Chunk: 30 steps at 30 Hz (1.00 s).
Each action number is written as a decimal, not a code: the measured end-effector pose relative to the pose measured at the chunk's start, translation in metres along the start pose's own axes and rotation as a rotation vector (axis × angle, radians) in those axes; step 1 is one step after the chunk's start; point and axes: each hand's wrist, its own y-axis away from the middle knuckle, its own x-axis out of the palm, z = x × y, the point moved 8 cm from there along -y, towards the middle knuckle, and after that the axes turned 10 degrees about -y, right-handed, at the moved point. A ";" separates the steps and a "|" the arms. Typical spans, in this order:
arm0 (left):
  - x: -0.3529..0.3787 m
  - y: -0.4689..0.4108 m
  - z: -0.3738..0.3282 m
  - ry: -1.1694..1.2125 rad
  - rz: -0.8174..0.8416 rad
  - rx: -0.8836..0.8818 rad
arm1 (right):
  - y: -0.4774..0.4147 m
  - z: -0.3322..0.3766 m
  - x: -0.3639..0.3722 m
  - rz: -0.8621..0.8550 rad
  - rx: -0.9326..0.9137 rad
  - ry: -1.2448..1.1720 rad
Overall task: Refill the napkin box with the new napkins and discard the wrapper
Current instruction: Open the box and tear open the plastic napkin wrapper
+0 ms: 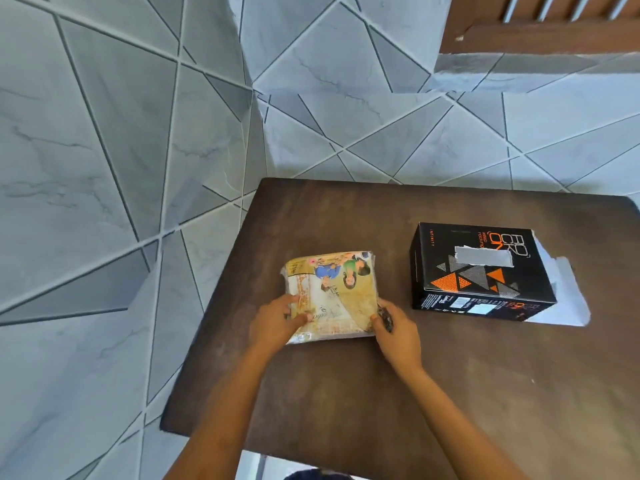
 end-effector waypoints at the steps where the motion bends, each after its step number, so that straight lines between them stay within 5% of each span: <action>1: 0.005 0.014 -0.002 -0.030 0.004 -0.008 | 0.008 -0.004 -0.006 0.024 -0.009 0.000; 9: 0.077 0.117 -0.047 -0.326 0.167 -0.037 | 0.062 -0.046 -0.069 0.154 0.008 0.055; 16: 0.125 0.172 -0.109 -0.340 0.305 0.089 | 0.090 -0.055 -0.145 -0.073 -0.083 0.334; 19: 0.112 0.171 -0.114 -0.273 0.128 0.073 | 0.107 -0.042 -0.154 -0.112 -0.181 0.334; 22: 0.086 0.168 -0.122 -0.267 -0.150 0.083 | 0.127 -0.035 -0.137 0.003 -0.251 0.296; 27: 0.107 0.150 -0.124 -0.375 0.044 0.207 | 0.140 -0.058 -0.100 0.265 -0.159 0.461; 30: 0.110 0.143 -0.128 -0.499 0.060 0.260 | 0.126 -0.068 -0.103 0.277 -0.054 0.480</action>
